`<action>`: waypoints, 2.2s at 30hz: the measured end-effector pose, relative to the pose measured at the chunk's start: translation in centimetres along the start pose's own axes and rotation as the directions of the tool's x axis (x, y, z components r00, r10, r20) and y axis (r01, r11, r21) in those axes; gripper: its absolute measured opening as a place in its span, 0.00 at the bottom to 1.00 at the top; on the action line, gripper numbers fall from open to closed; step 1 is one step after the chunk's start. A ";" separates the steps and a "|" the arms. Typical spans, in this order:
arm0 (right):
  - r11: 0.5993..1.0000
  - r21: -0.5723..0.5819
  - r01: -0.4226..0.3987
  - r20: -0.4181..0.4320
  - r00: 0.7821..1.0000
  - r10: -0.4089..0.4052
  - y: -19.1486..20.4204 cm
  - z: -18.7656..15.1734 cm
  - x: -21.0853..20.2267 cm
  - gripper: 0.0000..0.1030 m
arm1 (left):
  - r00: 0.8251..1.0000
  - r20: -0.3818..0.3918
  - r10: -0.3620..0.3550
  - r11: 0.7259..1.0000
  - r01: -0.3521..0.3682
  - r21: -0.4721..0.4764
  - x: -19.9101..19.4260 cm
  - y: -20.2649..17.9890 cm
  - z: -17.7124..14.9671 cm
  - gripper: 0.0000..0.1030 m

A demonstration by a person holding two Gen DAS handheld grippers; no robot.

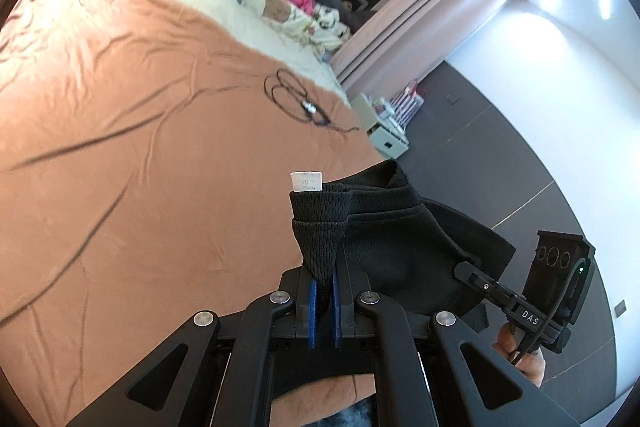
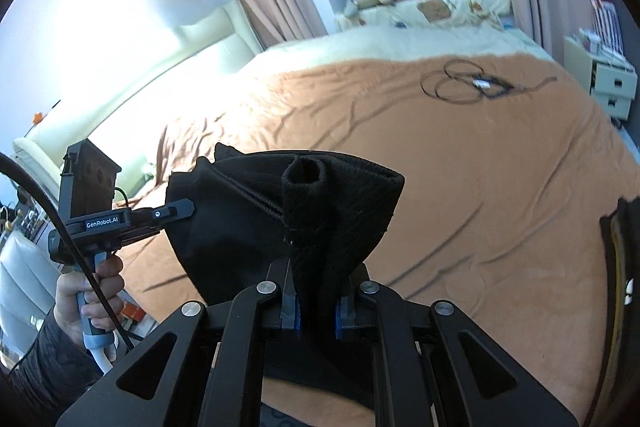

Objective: Fold small clothes
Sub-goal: 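Lift the folded shirt up off the bed with both grippers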

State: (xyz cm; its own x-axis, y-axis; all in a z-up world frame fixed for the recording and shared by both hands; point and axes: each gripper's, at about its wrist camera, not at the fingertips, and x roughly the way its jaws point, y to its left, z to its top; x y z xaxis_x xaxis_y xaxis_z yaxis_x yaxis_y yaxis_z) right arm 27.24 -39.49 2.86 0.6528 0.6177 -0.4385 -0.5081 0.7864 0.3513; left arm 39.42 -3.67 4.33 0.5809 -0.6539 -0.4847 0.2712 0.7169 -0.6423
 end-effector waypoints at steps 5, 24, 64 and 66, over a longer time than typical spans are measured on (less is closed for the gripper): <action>0.999 -0.045 -0.023 0.027 0.999 0.024 2.4 -0.3 -1.2 0.07 | 0.998 0.057 0.010 1.000 -0.011 0.005 -4.0 -0.2 0.5 0.05; 0.980 -0.170 -0.107 0.096 0.988 0.125 7.9 -2.4 -4.8 0.07 | 0.967 0.224 0.122 0.990 -0.134 0.038 -19.0 -3.2 -1.0 0.05; 0.868 -0.378 -0.324 -0.060 0.943 0.326 18.2 2.1 13.9 0.07 | 0.864 0.433 0.259 0.965 -0.253 -0.072 -34.5 14.6 3.8 0.05; 0.864 -0.379 -0.332 -0.080 0.942 0.327 18.9 2.4 15.7 0.07 | 0.856 0.447 0.261 0.964 -0.258 -0.067 -35.1 15.8 4.1 0.05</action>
State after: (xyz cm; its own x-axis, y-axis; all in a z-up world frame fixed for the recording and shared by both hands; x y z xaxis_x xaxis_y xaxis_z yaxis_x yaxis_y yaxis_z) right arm 29.21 -14.95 4.66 0.4035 0.8393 -0.3643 -0.8686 0.4766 0.1360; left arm 26.48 31.56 13.62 0.9108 -0.2648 -0.3167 0.0597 0.8436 -0.5337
